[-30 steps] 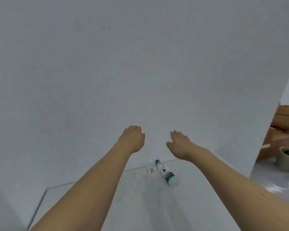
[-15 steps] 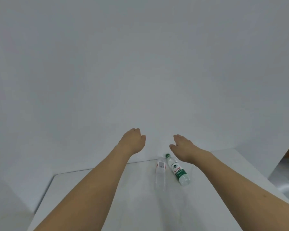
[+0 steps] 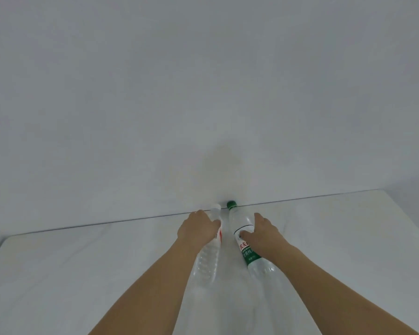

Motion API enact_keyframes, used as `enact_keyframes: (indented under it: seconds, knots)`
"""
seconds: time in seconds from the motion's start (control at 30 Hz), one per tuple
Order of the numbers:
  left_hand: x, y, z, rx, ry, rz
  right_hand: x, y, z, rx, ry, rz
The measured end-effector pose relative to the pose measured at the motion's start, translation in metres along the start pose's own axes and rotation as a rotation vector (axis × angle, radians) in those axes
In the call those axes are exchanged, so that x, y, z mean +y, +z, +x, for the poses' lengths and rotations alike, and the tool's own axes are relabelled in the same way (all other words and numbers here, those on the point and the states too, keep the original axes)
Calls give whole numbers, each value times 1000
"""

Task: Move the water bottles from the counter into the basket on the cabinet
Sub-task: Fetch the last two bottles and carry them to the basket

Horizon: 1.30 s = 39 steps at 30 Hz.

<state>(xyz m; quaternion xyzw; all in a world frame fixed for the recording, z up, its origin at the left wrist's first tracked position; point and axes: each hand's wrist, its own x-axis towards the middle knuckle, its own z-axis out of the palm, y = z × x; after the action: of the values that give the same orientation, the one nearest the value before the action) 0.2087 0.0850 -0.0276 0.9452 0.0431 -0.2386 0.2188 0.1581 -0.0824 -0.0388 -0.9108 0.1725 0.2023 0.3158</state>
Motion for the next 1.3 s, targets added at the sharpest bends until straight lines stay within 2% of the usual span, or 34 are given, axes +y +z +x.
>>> enact_keyframes:
  seconds: [0.13, 0.27, 0.57, 0.67, 0.73, 0.83, 0.97, 1.17, 1.3]
  knots:
    - [-11, 41, 37, 18, -92, 50, 16, 34, 49, -34, 35, 1]
    - [-26, 72, 49, 144, -183, -187, 25, 49, 73, 8, 41, 3]
    - [-37, 91, 65, 281, -155, -189, 39, 56, 90, 25, -8, 46]
    - [-37, 81, 65, 214, -163, -203, 37, 52, 89, 9, -7, 79]
    - [-38, 66, 57, 120, -175, -378, 32, 42, 79, -26, 4, 152]
    - [-48, 47, 29, 16, -205, -770, 34, 29, 52, -67, 65, 481]
    - [-69, 21, -28, -8, -196, -963, 30, 21, 0, -89, 40, 727]
    - [-98, -3, -119, 102, -39, -1227, -16, 16, -65, -74, -108, 901]
    - [-112, -42, -177, 295, 46, -1317, -73, 16, -126, -69, -306, 872]
